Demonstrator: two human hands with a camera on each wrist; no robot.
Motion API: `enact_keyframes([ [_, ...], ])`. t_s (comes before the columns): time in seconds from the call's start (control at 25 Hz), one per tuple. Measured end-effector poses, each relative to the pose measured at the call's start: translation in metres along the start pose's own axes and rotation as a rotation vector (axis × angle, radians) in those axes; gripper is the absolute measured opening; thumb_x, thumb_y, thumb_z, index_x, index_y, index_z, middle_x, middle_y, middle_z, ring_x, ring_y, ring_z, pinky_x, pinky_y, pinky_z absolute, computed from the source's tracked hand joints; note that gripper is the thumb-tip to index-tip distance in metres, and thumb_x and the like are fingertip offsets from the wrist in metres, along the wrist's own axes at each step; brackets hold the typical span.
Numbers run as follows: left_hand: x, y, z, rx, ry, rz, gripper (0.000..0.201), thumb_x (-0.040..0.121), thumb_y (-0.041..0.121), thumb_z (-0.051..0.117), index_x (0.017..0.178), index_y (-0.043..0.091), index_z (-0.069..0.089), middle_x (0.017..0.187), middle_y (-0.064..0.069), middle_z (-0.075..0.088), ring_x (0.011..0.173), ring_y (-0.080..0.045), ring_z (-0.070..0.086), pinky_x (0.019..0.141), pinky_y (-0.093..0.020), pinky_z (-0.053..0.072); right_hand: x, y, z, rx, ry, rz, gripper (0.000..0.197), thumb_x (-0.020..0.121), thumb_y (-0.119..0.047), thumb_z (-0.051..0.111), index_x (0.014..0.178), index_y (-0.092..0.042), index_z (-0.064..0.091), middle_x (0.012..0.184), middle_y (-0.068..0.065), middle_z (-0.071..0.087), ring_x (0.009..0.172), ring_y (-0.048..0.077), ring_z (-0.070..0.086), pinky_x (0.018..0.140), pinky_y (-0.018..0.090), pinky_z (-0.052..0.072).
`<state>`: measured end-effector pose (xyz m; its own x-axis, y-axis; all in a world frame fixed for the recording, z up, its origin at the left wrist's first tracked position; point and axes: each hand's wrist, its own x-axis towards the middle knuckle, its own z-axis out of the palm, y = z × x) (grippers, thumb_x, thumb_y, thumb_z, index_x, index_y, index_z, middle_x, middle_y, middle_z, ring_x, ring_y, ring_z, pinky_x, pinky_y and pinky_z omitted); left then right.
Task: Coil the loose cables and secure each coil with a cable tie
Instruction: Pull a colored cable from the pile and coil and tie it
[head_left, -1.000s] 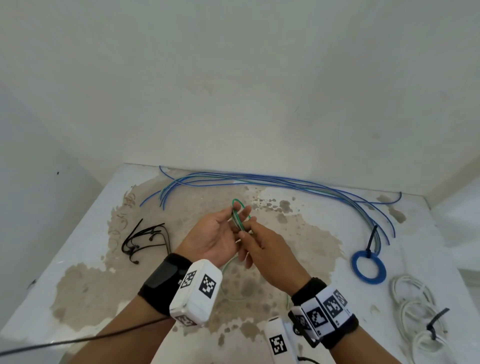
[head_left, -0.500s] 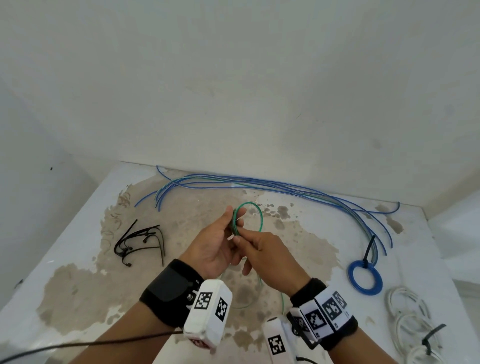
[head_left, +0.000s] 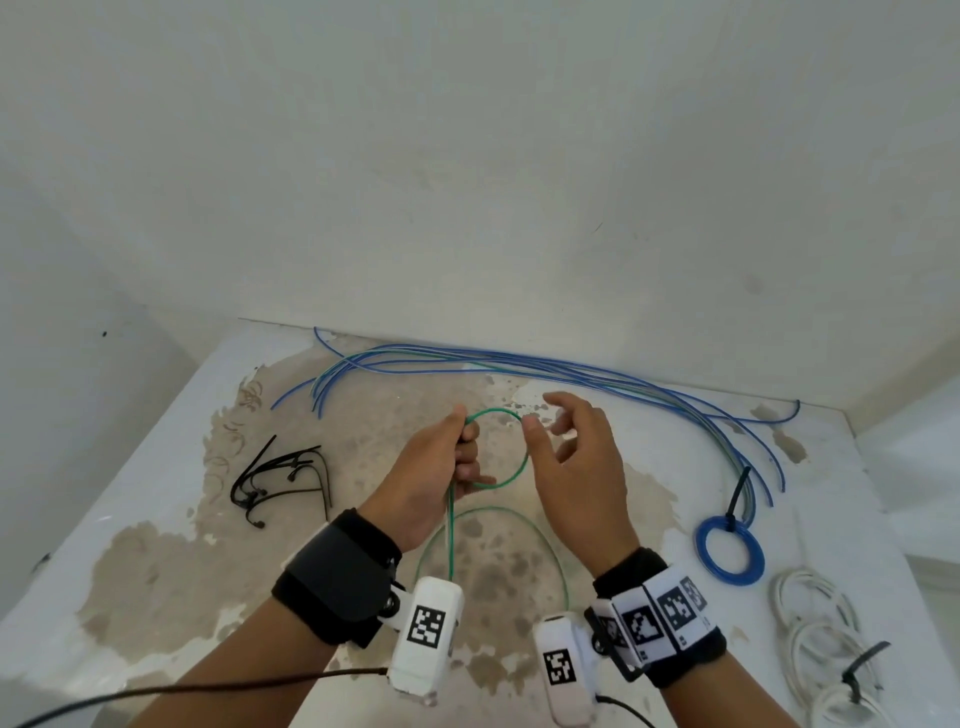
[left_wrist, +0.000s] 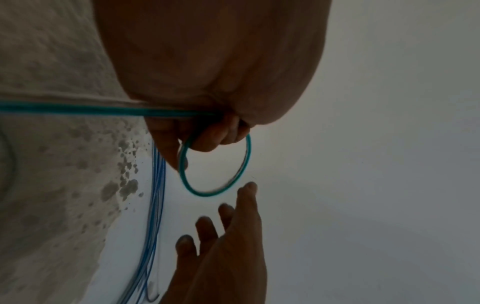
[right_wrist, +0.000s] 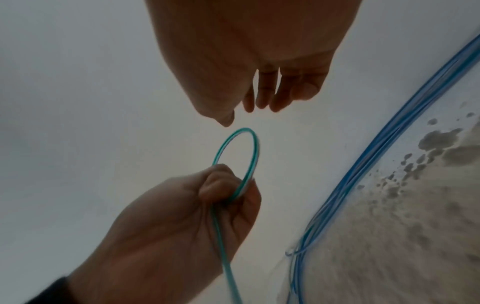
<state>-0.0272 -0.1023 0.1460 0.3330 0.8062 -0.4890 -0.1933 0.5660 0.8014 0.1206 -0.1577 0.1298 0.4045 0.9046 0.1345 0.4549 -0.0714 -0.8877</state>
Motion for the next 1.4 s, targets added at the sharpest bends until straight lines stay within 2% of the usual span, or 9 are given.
enact_keyframes([
  [0.16,-0.013,0.0,0.001,0.028,-0.085,-0.059,0.043,0.106,0.047,0.034,0.081,0.017,0.052,0.06,0.008,0.022,0.049,-0.007,0.023,0.064,-0.029,0.055,0.002,-0.005,-0.001,0.052,-0.247,-0.066,0.018,0.102,-0.037,0.056,0.113,-0.042,0.07,0.085,-0.026,0.067,0.078,0.002,0.063,0.07,0.012,0.046],
  [0.36,-0.019,-0.003,-0.003,0.096,-0.125,-0.015,0.042,0.106,0.044,0.037,0.093,0.01,0.059,0.063,0.007,0.025,0.052,-0.007,0.026,0.069,-0.029,0.057,0.001,-0.004,0.002,0.076,-0.208,-0.043,0.02,0.103,-0.035,0.056,0.104,-0.033,0.076,0.058,-0.012,0.057,0.057,0.012,0.053,0.061,0.027,0.046],
  [0.56,-0.019,-0.008,-0.004,0.181,-0.137,0.05,0.042,0.107,0.041,0.035,0.09,0.012,0.061,0.061,0.008,0.026,0.052,-0.007,0.027,0.072,-0.03,0.055,-0.001,-0.009,0.006,0.128,-0.212,0.008,0.02,0.103,-0.035,0.056,0.099,-0.032,0.076,0.065,-0.002,0.062,0.055,0.004,0.047,0.058,0.018,0.041],
  [0.72,-0.016,-0.003,-0.004,-0.091,-0.07,0.033,0.035,0.108,0.035,0.035,0.087,0.015,0.053,0.062,0.007,0.026,0.049,-0.007,0.027,0.064,-0.03,0.05,-0.003,-0.009,0.008,0.215,-0.338,0.165,0.024,0.101,-0.045,0.055,0.119,-0.036,0.068,0.081,-0.007,0.068,0.066,0.005,0.063,0.064,0.02,0.048],
  [0.84,-0.013,-0.001,-0.008,-0.299,-0.057,0.065,0.028,0.108,0.028,0.037,0.088,0.016,0.052,0.064,0.007,0.027,0.05,-0.005,0.028,0.065,-0.026,0.045,-0.012,-0.012,0.008,0.197,-0.55,0.333,0.042,0.093,-0.062,0.054,0.12,-0.031,0.06,0.105,-0.008,0.07,0.081,0.007,0.07,0.073,0.026,0.051],
  [0.96,-0.007,0.002,-0.011,-0.396,-0.006,0.114,0.025,0.107,0.026,0.039,0.089,0.016,0.053,0.062,0.007,0.028,0.049,-0.006,0.031,0.069,-0.027,0.049,-0.028,-0.011,0.008,0.122,-0.834,0.204,0.036,0.101,-0.05,0.051,0.109,-0.02,0.068,0.089,-0.007,0.073,0.079,0.009,0.067,0.071,0.016,0.044],
  [1.2,-0.002,0.009,-0.021,-0.392,0.124,0.145,0.023,0.108,0.018,0.036,0.098,0.01,0.055,0.059,0.007,0.036,0.048,-0.006,0.038,0.066,-0.028,0.055,-0.028,-0.006,-0.002,0.054,-0.802,0.084,0.024,0.104,-0.045,0.051,0.106,-0.033,0.071,0.07,-0.011,0.058,0.067,0.002,0.057,0.067,0.016,0.043],
  [1.32,-0.001,0.012,-0.018,-0.461,0.168,0.219,0.025,0.109,0.019,0.034,0.095,0.012,0.054,0.058,0.007,0.037,0.046,-0.006,0.035,0.064,-0.025,0.055,-0.036,-0.003,-0.001,0.046,-0.449,0.081,0.015,0.097,-0.047,0.061,0.108,-0.037,0.064,0.09,-0.017,0.063,0.079,-0.002,0.059,0.072,0.016,0.044],
  [1.4,-0.004,0.017,-0.015,-0.517,0.165,0.307,0.026,0.109,0.019,0.033,0.092,0.014,0.052,0.059,0.006,0.038,0.047,-0.006,0.036,0.066,-0.025,0.057,-0.041,-0.005,-0.005,0.102,-0.32,0.092,0.024,0.096,-0.053,0.058,0.092,-0.033,0.069,0.08,-0.013,0.065,0.07,0.002,0.056,0.068,0.018,0.044],
])
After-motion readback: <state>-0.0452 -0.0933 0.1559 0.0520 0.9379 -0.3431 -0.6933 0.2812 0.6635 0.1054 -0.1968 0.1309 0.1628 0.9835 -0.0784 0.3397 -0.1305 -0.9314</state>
